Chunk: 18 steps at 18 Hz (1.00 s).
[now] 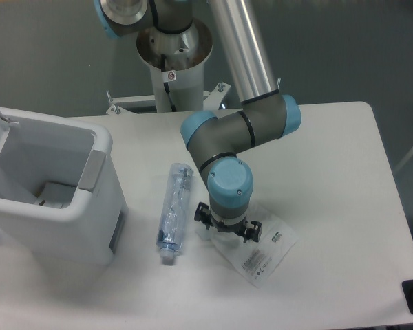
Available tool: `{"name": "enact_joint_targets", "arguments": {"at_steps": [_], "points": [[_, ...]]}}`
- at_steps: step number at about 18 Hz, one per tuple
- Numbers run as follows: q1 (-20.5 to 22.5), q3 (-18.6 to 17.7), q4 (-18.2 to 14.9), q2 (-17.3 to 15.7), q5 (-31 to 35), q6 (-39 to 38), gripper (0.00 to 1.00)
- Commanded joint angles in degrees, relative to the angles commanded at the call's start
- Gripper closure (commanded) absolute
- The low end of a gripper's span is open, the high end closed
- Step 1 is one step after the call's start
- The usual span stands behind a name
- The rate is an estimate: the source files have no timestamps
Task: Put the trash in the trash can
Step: 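Close the gripper on the edge of the white packet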
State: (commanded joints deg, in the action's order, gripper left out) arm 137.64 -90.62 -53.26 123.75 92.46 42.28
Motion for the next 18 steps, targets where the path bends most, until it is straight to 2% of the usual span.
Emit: {"name": "enact_joint_targets", "arguments": {"at_steps": [5,6,7,8,11,18], "points": [[0.0,2.98,0.7,2.55,0.26,-1.93,0.0],[0.0,3.6,0.7,2.99,0.44,-2.02,0.07],[0.0,3.96,0.7,3.17,1.31,-2.63,0.34],[0.0,4.05,0.7,3.17,2.1,-3.25,0.55],[-0.09,3.79,0.7,3.17,4.04,-3.43,1.0],[-0.26,3.96,0.53,2.03,3.78,-4.48,1.0]]}}
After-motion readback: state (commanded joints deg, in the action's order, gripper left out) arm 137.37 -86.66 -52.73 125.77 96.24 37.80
